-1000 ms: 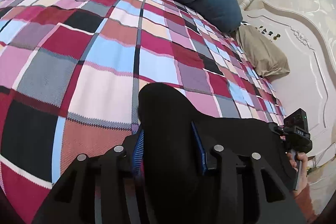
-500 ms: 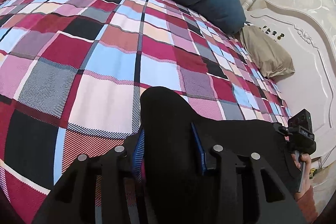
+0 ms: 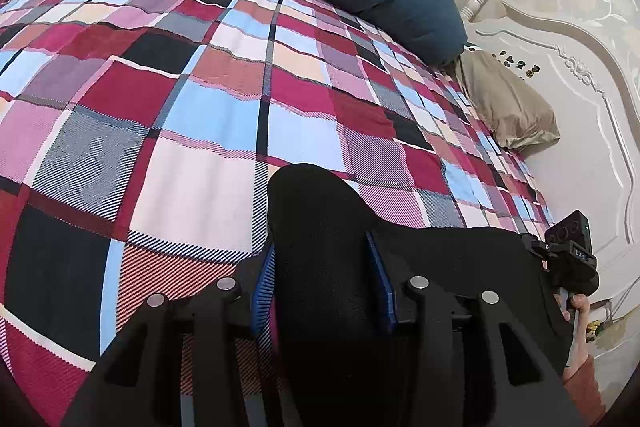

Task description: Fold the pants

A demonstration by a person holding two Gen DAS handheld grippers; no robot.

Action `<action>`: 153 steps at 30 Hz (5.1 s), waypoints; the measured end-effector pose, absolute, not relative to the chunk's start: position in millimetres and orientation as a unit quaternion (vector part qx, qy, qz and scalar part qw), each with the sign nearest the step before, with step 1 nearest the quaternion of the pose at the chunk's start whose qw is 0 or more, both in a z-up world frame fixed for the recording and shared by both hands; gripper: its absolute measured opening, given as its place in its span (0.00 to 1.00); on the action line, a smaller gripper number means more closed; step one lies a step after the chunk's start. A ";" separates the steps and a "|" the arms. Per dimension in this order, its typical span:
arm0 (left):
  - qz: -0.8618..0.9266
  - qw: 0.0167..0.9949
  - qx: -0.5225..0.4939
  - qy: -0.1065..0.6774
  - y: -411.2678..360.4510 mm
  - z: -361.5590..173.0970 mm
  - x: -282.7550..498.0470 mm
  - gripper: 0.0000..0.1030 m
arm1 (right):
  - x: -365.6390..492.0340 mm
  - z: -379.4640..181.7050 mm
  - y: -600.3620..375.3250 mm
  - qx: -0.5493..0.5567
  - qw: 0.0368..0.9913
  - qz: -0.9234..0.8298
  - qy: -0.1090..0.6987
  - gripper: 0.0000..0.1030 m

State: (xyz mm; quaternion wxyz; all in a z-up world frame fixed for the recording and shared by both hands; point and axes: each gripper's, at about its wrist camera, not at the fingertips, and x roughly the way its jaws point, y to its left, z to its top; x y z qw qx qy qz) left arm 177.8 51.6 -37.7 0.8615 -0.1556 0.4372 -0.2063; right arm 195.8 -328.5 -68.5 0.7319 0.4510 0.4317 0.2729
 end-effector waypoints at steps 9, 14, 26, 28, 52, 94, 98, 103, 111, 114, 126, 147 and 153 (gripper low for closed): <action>-0.211 0.860 -0.155 0.437 52.1 -37.3 177.6 0.50 | 197.1 -71.0 -329.7 0.467 0.719 0.281 0.432 0.37; -0.211 0.860 -0.158 0.437 53.2 -37.1 177.6 0.54 | 196.2 -69.0 -331.1 0.471 0.718 0.276 0.432 0.39; -0.176 0.862 -0.150 0.450 65.5 -29.5 157.7 0.77 | 170.3 -69.2 -353.6 0.503 0.717 0.235 0.420 0.44; -0.174 0.861 -0.156 0.453 68.7 -29.7 151.4 0.80 | 164.2 -68.6 -357.1 0.504 0.720 0.227 0.420 0.45; -0.058 0.893 -0.158 0.417 64.4 -12.6 -32.2 0.83 | 1.7 -44.9 -337.7 0.415 0.797 0.108 0.425 0.79; -0.017 0.911 -0.025 0.412 -20.0 -18.0 -89.0 0.84 | -46.4 -29.0 -181.0 0.072 0.894 -0.021 0.441 0.89; -0.015 0.913 -0.019 0.408 -22.5 -16.7 -89.3 0.84 | -46.9 -28.8 -181.1 0.075 0.894 -0.021 0.440 0.89; -0.017 0.913 -0.013 0.406 -26.1 -15.9 -89.2 0.84 | -46.7 -28.4 -181.3 0.076 0.895 -0.021 0.440 0.89; -0.013 0.913 -0.003 0.409 -30.5 -17.6 -87.8 0.84 | -46.3 -27.9 -182.7 0.078 0.894 -0.020 0.441 0.89; -0.013 0.913 0.003 0.407 -32.2 -17.1 -87.5 0.84 | -46.6 -27.7 -182.7 0.080 0.894 -0.021 0.440 0.89; -0.014 0.912 0.002 0.411 -33.3 -16.7 -87.6 0.84 | -48.1 -28.9 -184.2 0.083 0.894 -0.022 0.440 0.89; 0.000 0.914 0.016 0.405 -35.1 -12.8 -88.9 0.84 | -48.6 -31.2 -180.7 0.080 0.892 -0.019 0.444 0.89; 0.000 0.915 0.015 0.404 -35.3 -12.1 -89.6 0.84 | -48.9 -31.3 -180.5 0.081 0.892 -0.019 0.444 0.89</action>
